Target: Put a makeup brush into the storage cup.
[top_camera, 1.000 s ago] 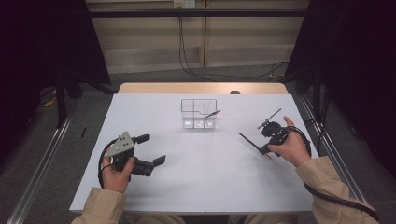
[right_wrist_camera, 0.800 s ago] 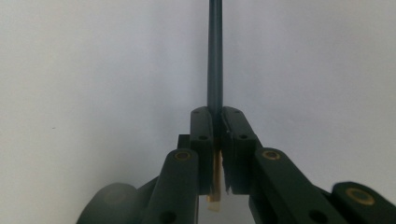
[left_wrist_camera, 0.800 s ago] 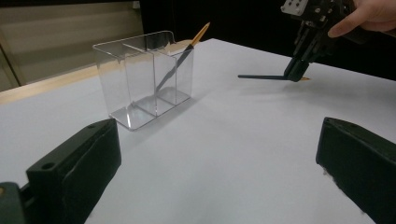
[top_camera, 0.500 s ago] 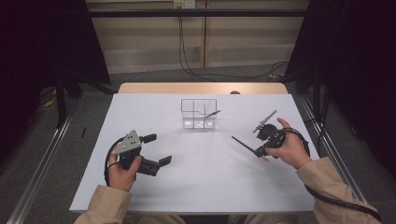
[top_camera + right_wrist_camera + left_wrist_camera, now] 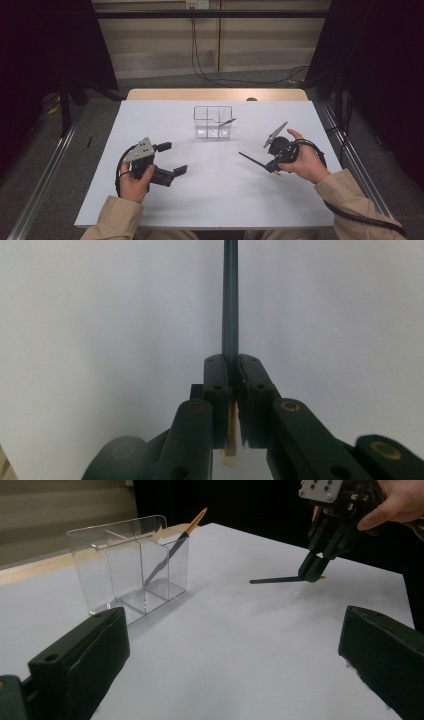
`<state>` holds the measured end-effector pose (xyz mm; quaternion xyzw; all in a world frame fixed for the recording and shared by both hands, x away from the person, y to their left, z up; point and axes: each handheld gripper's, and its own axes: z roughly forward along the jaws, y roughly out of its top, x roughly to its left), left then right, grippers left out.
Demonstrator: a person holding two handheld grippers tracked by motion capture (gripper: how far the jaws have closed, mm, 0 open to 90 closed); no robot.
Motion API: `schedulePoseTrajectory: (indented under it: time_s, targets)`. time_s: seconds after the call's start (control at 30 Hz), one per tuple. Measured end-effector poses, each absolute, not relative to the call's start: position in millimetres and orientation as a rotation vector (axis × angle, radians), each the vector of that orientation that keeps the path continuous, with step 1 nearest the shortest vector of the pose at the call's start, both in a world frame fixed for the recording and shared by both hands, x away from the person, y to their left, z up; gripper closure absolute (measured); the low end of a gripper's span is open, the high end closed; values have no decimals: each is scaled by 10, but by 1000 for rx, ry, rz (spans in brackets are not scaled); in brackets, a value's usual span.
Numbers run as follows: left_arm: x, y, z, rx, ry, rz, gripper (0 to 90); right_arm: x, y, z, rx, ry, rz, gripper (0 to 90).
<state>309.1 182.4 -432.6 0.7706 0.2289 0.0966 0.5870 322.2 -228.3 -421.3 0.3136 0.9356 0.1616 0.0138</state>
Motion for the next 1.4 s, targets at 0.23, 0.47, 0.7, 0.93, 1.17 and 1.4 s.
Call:
schedulePoseTrajectory:
  time_s: [0.23,0.47,0.7,0.93,1.17,1.4]
  targets:
    - [3097,1804,-4323,1805,526,220,0,3165,-2156,-4195,880,2953,504,833]
    - [3105,1765,-4340,1816,518,209,0,3139,-2055,-4178,834,2971,523,834]
    - [3115,1731,-4350,1827,512,203,0,3126,-1948,-4183,750,3001,504,834]
    - [3117,1719,-4367,1823,517,199,0,3106,-1870,-4180,715,3012,509,833]
    - [3116,1700,-4378,1835,509,196,0,3099,-1788,-4157,680,3019,519,834]
    - [3116,1690,-4386,1834,511,189,0,3057,-1655,-4168,638,3036,501,833]
